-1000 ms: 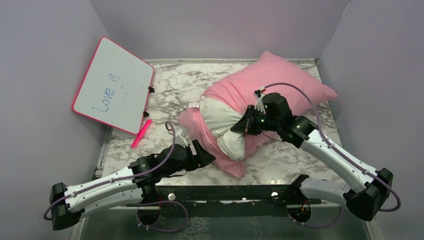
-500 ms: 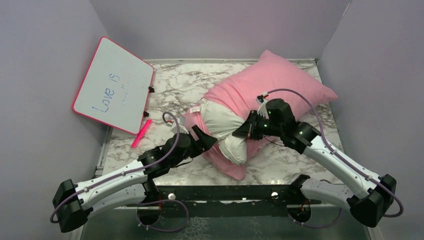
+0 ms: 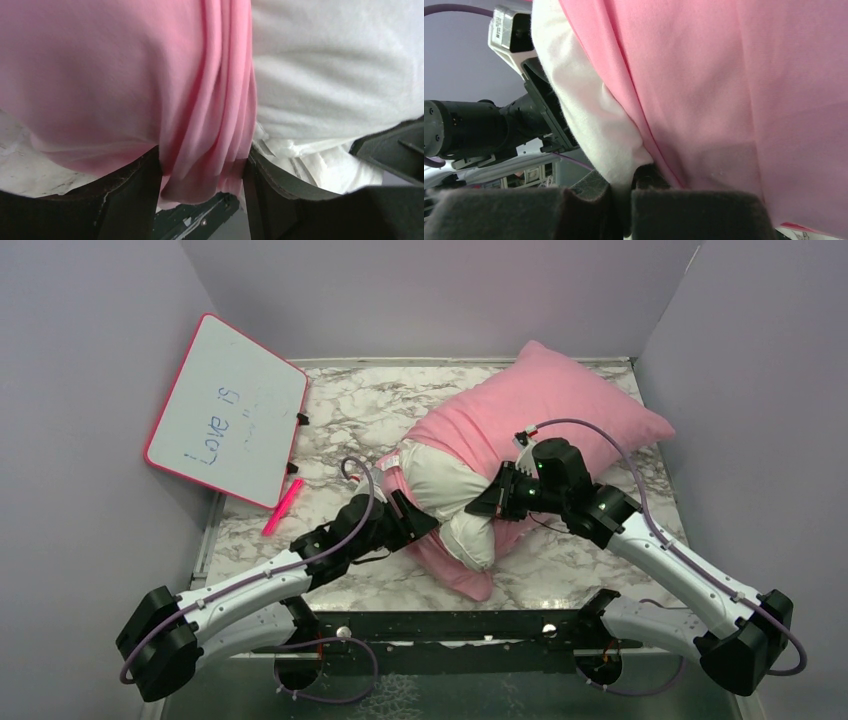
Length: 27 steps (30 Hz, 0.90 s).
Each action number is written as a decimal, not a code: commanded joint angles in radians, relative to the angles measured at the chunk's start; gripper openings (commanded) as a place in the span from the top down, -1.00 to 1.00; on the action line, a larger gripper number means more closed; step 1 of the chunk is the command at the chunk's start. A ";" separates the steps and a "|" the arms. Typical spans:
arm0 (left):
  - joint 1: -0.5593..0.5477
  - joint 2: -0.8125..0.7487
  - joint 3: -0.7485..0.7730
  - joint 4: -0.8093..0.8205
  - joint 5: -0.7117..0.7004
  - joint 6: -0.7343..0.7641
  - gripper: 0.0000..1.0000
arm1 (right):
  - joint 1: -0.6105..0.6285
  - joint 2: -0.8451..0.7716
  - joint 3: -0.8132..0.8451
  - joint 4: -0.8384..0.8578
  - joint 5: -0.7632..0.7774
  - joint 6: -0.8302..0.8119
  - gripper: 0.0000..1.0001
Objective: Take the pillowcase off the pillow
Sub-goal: Remove the pillow from the pillowcase.
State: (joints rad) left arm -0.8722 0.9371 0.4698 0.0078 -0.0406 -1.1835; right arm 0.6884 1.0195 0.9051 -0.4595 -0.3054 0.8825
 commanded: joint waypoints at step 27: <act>-0.005 0.106 -0.242 -0.074 -0.028 -0.002 1.00 | 0.000 -0.098 0.200 0.020 -0.110 -0.033 0.92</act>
State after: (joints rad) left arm -0.8860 1.0218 0.3309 0.1005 -0.0257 -1.2266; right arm 0.6937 1.0065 1.0290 -0.6079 -0.3233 0.8539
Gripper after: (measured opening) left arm 0.014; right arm 0.064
